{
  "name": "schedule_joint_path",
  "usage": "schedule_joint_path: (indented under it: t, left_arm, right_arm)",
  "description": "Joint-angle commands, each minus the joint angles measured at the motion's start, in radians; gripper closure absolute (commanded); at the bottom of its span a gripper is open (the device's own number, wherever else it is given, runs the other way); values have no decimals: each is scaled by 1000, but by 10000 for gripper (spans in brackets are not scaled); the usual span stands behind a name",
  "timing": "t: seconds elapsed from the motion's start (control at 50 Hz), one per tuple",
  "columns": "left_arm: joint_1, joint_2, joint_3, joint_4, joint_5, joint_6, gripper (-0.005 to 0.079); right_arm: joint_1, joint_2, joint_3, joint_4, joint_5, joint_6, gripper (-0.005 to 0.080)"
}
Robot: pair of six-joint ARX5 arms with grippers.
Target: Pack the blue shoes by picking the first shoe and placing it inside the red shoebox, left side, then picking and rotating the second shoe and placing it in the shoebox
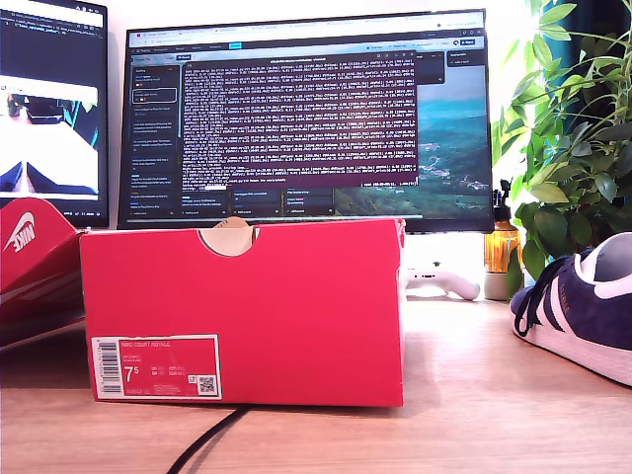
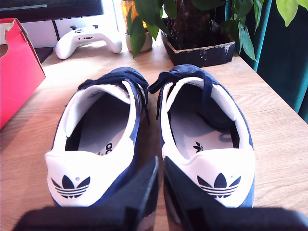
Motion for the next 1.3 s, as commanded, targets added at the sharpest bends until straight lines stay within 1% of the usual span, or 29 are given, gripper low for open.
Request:
schedule_joint_path:
  t: [0.0,0.32,0.44,0.72,0.76,0.8,0.82,0.86,0.88,0.9,0.92,0.94,0.98,1.0,1.02,1.04,1.1,1.16,1.2,1.28]
  left_arm:
    - [1,-8,-23,-23,5,-2,759]
    - [1,-8,-23,-22,5,-2,759]
    - [1,-8,-23,-23,5,-2,759]
    - [1,-8,-23,-22,14,-3,759]
    - [0,-8,-23,-20,24,-16,759]
    - [0,-8,-23,-15,39,-52,759]
    - [0,-8,-23,-11,42,-55,759]
    - [0,-8,-23,-3,60,-100,759]
    - [0,-8,-23,-1,73,-100,759]
    - [0,-8,-23,1,85,-152,759]
    - [0,-8,-23,1,93,-154,759]
    - [0,-8,-23,1,108,-187,759]
    - [0,-8,-23,2,132,-207,759]
    - [0,-8,-23,3,141,-254,759]
    - [0,-8,-23,4,149,-254,759]
    - [0,-8,-23,8,158,-298,759]
    - [0,-8,-23,34,190,-326,759]
    - [0,-8,-22,71,251,-326,759]
    - [-1,-8,-21,105,302,-324,760]
    - [-7,-8,-5,138,371,-323,761]
  right_arm:
    - [-1,-25,-4,2,1,1,765]
    - [-1,-25,-4,2,1,1,765]
    - [-4,-25,-4,2,32,-85,765]
    - [-4,-25,-4,2,29,-85,765]
    - [-4,-25,-4,3,27,-86,765]
    - [-3,-25,-4,4,19,-83,765]
    - [-3,-25,-4,4,16,-74,765]
    - [-3,-25,-4,4,-1,-62,765]
    - [-3,-25,-4,3,-8,-50,765]
    - [-3,-25,-4,3,-17,-24,765]
    - [-3,-25,-4,4,-26,-3,765]
    - [-3,-25,-4,4,-33,19,765]
    - [-3,-25,-3,4,-56,92,765]
    - [-3,-26,-3,4,-68,136,765]
    - [-3,-26,-3,4,-85,173,765]
    - [-3,-26,-3,4,-96,200,765]
    - [-3,-26,-3,3,-127,278,765]
    - [-3,-26,-3,13,-157,365,765]
    - [-3,-26,-2,34,-196,404,765]
    - [-2,-26,10,78,-291,412,765]
